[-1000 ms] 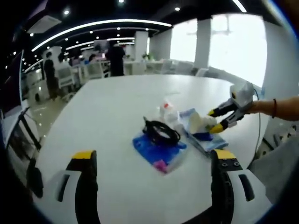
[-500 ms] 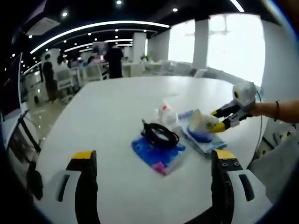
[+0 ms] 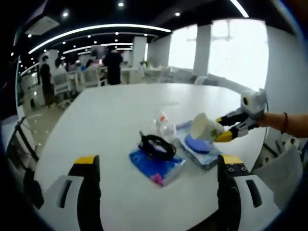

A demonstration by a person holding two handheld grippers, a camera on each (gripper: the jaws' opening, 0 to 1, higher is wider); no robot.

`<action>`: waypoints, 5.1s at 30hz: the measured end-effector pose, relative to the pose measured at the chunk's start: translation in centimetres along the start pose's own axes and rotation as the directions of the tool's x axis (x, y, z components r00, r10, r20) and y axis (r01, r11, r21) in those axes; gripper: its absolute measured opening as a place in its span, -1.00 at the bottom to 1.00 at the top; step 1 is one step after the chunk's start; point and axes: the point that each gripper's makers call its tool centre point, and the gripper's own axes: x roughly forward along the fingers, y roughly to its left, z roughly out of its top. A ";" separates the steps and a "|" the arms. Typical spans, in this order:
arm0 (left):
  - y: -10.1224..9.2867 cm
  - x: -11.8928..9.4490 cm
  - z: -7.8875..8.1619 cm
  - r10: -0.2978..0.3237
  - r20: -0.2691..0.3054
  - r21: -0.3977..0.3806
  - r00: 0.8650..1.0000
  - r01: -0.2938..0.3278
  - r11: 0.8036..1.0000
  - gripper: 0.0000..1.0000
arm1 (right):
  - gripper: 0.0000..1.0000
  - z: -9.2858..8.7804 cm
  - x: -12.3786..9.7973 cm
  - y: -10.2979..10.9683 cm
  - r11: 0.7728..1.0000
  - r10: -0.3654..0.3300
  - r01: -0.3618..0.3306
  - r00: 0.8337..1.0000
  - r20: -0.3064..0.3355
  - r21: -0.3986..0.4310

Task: Arrange the tabletop items into an orderly group along one side of the table until the central work area is clear of visible clutter.

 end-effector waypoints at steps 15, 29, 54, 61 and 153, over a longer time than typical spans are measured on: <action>-3.9 -1.2 2.2 -0.143 0.036 -0.047 0.989 0.145 0.988 0.88 | -0.25 5.4 -0.6 4.9 0.999 0.042 -0.038 0.985 0.168 -0.027; -7.4 -1.2 4.2 -0.256 0.132 -0.155 0.958 0.275 0.949 0.71 | -0.26 9.2 -1.6 7.4 0.997 0.068 -0.075 0.946 0.317 0.010; -10.2 -1.8 5.9 -0.369 0.221 -0.209 0.903 0.413 0.887 -0.05 | -0.26 11.3 -1.6 10.9 0.991 0.122 -0.131 0.912 0.392 -0.004; -9.9 -1.9 6.1 -0.367 0.234 -0.222 0.900 0.417 0.881 -0.17 | -0.26 11.3 -1.8 11.1 0.992 0.123 -0.121 0.914 0.387 -0.031; 8.0 9.9 11.4 0.011 0.336 0.250 0.942 -0.101 0.963 -0.24 | 0.97 6.4 -3.8 1.3 0.970 -0.194 0.155 0.958 0.211 0.187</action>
